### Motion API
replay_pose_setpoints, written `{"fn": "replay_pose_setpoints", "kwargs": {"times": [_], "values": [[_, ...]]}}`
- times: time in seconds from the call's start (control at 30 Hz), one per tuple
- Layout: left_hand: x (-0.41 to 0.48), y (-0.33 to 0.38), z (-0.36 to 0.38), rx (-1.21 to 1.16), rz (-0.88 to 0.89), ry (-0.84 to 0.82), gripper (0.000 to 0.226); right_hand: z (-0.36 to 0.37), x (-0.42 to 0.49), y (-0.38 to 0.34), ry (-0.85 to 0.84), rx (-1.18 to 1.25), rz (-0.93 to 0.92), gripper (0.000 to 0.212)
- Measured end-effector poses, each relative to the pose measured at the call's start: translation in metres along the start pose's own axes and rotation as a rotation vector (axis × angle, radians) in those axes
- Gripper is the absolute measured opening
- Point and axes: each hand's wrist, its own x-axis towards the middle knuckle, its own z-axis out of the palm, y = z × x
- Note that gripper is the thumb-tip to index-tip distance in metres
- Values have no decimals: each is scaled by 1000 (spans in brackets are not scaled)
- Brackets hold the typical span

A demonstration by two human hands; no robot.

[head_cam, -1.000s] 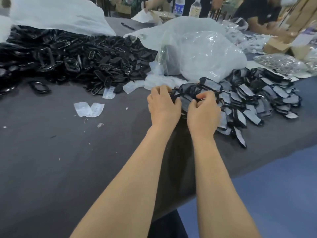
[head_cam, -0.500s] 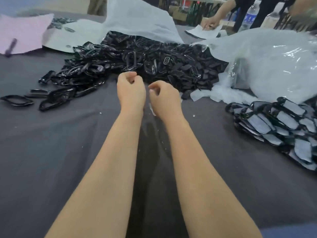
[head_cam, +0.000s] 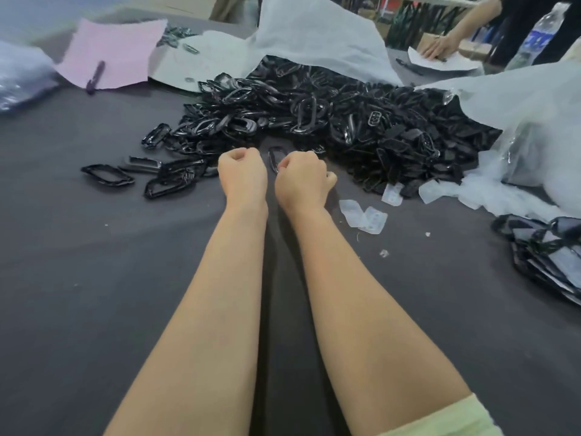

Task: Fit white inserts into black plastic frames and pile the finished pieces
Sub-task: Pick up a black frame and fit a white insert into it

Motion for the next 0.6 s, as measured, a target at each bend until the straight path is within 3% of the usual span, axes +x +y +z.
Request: {"fn": "replay_pose_setpoints", "kwargs": {"times": [0.17, 0.27, 0.37, 0.47, 0.53, 0.6], "values": [[-9, 0, 5, 74, 41, -55, 40, -23, -2, 8, 27, 368, -101, 22], [-22, -1, 16, 84, 60, -171, 36, -46, -5, 26, 81, 531, -43, 16], [-43, -6, 32, 141, 111, -340, 29, -65, -15, 48, 30, 705, 15, 18], [-59, -13, 43, 186, 157, -366, 16, -77, -29, 69, 2, 853, 47, 20], [-66, -18, 45, 154, 146, -317, 25, -86, -38, 84, 35, 857, 90, 17], [-70, -21, 44, 42, 109, -284, 25, -89, -43, 99, 90, 613, 82, 11]]}}
